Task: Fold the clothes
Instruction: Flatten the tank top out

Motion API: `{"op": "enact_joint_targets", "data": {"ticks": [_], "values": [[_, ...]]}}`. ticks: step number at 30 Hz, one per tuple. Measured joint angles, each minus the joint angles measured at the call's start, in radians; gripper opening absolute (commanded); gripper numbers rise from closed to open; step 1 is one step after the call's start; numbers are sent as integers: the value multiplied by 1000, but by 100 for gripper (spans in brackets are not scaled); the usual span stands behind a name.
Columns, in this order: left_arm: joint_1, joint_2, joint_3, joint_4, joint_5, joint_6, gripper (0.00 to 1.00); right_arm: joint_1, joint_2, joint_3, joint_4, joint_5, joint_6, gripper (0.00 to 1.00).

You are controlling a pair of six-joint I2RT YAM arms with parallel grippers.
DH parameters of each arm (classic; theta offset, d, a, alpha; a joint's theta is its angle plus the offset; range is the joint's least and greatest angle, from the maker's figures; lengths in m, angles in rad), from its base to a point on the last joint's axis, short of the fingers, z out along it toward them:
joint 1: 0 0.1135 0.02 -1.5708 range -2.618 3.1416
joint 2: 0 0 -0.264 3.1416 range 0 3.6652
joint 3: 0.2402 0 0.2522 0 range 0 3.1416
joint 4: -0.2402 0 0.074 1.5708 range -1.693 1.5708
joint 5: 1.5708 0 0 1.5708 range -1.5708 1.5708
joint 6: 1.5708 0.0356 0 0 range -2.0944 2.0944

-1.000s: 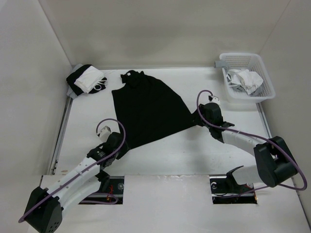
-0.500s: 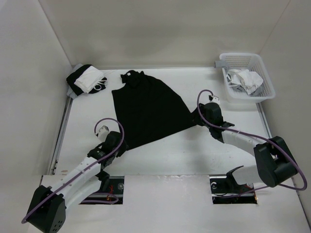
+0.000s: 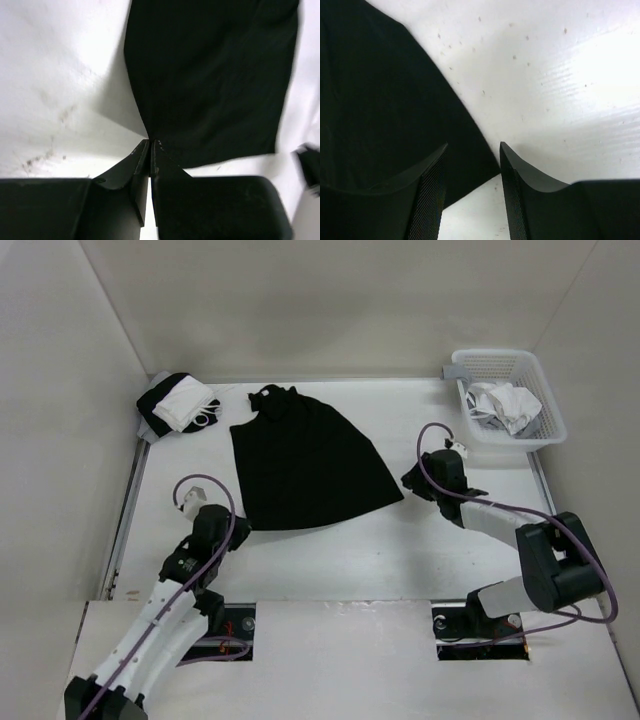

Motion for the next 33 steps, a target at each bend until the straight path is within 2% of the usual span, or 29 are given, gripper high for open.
{"op": "enact_joint_targets", "data": {"ticks": [7,12,17,26,31,33], "values": [[232,-62,20,9,56,39,3,80,46,-13,-27,-12,39,46],[297,-23,4,60,139,58,3,150,71,-13,-48,-14,62,43],[312,-11,-19,77,194,83,3,196,71,-14,-65,-12,80,38],[290,-1,-19,137,217,107,3,200,61,-14,-101,9,100,30],[283,16,-19,153,223,109,3,201,61,-14,-116,17,101,18],[283,16,-19,155,223,110,3,201,61,-13,-121,16,102,10]]}}
